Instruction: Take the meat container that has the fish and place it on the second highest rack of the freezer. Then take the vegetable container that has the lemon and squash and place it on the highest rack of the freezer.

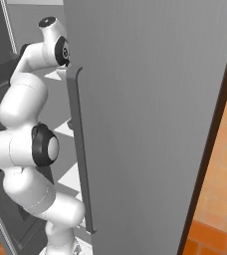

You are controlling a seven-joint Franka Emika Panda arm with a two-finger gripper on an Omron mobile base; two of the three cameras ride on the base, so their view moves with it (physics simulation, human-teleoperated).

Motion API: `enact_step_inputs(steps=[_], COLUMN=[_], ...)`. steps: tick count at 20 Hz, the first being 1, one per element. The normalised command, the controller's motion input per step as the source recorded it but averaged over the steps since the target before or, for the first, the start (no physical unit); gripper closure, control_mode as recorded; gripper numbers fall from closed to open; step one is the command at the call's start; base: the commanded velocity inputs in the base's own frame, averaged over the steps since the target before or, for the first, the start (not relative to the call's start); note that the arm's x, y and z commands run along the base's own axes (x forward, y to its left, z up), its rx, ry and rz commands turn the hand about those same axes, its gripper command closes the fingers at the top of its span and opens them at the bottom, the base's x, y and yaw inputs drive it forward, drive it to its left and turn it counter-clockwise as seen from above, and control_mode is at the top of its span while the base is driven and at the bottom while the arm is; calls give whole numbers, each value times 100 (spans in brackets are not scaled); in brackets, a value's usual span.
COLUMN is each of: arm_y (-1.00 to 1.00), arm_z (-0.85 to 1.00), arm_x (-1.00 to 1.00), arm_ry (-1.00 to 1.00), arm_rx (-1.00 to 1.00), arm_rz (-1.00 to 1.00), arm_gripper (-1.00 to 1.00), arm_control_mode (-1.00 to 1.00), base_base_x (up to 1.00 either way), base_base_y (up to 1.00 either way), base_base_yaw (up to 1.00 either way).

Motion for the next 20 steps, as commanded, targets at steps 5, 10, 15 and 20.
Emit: enact_step_inputs(steps=[5, 10, 15, 20], arm_y=[-11, 0, 11, 1], arm_z=[-2, 6, 29, 27], arm_x=[-19, -30, -94, -100], arm_ry=[-16, -20, -29, -19], arm_rx=[-4, 0, 0, 0], arm_rz=[0, 0, 1, 1], arm_gripper=[-100, -100, -100, -100], arm_control_mode=[-100, -100, -100, -100], base_base_x=[0, 0, 0, 0], base_base_y=[0, 0, 0, 0], base_base_yaw=[0, 0, 0, 0])
